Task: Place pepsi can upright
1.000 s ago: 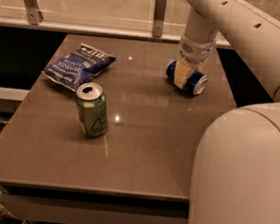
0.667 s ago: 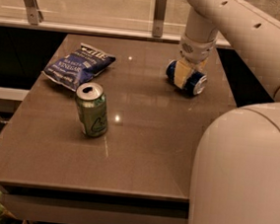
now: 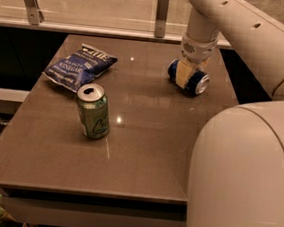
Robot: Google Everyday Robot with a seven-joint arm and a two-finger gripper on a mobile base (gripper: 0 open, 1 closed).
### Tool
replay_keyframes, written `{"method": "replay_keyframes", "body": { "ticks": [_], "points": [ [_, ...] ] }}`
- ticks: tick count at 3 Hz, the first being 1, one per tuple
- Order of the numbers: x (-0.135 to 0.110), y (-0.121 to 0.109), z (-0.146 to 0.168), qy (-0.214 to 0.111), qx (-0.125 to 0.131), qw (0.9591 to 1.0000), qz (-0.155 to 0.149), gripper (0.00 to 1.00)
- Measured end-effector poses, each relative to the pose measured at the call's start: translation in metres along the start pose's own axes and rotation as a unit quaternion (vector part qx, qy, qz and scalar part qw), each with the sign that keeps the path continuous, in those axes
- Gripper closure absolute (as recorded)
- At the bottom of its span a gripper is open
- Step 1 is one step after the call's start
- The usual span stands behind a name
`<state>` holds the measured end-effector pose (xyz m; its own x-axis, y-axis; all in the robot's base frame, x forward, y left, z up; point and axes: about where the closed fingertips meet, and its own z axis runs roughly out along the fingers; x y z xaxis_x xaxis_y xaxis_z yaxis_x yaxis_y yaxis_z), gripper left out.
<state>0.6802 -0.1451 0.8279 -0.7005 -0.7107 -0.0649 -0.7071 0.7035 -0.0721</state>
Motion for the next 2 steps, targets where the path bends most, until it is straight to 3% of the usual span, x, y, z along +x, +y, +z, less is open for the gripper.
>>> {"method": "replay_keyframes", "body": {
  "ticks": [1,2],
  "points": [
    [-0.0188,-0.0093,0.0092,-0.002,0.001,1.0000,0.000,1.00],
    [-0.0190,-0.0096,0.0051,-0.002,0.001,1.0000,0.000,1.00]
  ]
}}
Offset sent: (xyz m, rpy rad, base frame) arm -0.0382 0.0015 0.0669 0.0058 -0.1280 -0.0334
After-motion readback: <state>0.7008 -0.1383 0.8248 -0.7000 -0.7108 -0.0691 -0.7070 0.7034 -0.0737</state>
